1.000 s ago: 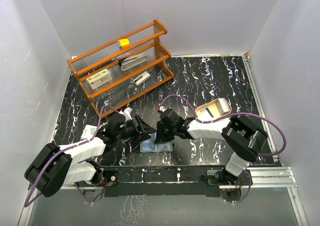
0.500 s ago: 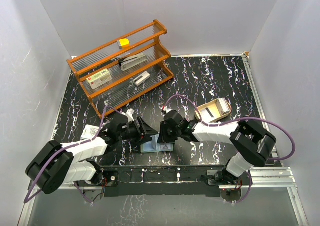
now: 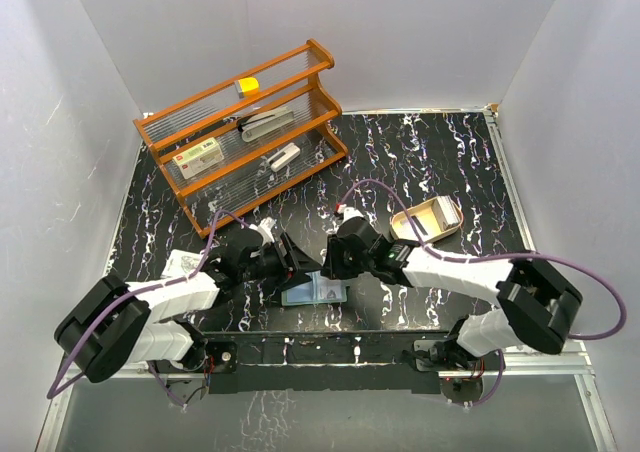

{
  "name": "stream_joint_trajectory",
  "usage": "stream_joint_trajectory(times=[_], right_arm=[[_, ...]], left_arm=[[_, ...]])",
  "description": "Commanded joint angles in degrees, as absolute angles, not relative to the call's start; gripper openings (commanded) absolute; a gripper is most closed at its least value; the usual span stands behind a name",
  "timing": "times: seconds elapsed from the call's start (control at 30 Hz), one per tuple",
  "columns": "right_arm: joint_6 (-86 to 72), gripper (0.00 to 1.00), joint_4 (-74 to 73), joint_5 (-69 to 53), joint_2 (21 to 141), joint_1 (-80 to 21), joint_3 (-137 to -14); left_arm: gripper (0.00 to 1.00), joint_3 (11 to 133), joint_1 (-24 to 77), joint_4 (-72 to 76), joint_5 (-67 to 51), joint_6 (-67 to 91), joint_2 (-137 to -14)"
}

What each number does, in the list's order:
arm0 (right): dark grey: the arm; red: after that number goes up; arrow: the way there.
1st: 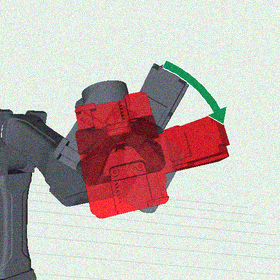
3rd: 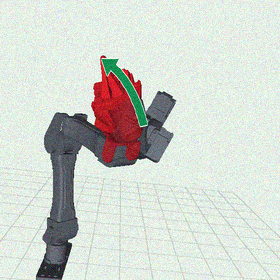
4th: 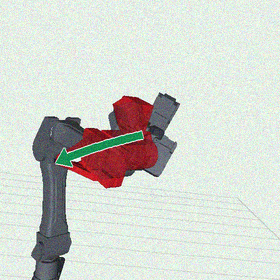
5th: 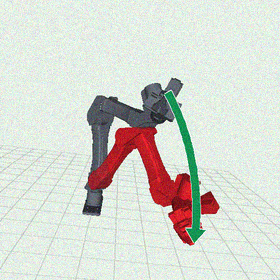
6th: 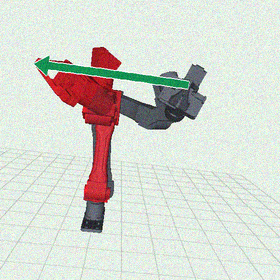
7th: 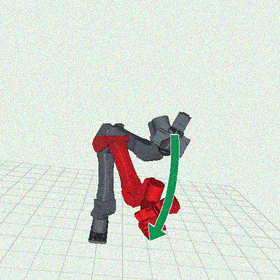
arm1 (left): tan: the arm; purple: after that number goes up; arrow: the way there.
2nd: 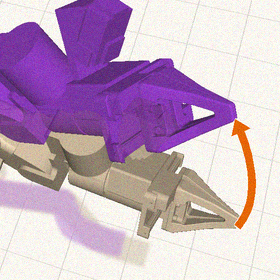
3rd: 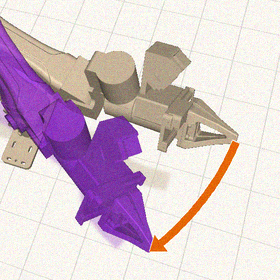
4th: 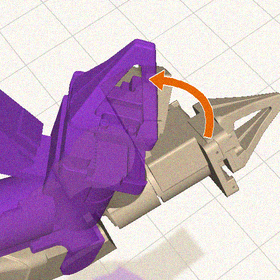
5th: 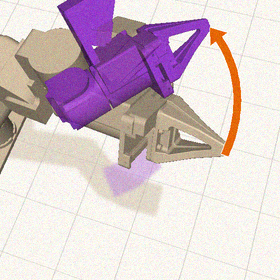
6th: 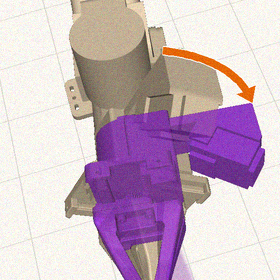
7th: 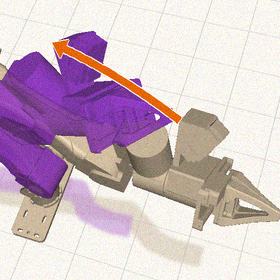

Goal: Put the credit cards into the card holder
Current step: Turn over the card slot in the card holder.

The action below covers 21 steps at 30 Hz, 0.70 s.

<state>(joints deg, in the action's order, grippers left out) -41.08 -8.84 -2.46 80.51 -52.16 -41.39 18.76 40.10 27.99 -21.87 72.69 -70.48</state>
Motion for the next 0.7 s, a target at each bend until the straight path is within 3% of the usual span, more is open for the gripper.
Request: stream_joint_trajectory(times=[0.0,0.5,0.67], right_arm=[[-38.51,0.23,-13.76,5.52,75.69,-52.29,-42.86],[-29.22,0.33,-26.41,17.09,70.95,-50.67,-50.81],[-25.71,0.43,-30.47,24.29,71.81,-49.67,-54.39]], left_arm=[[0.59,20.87,40.95,29.83,-21.44,72.77,-71.63],[0.59,22.15,41.74,26.63,-20.73,70.53,-71.16],[0.60,23.85,41.73,19.39,-18.97,66.28,-68.02]])
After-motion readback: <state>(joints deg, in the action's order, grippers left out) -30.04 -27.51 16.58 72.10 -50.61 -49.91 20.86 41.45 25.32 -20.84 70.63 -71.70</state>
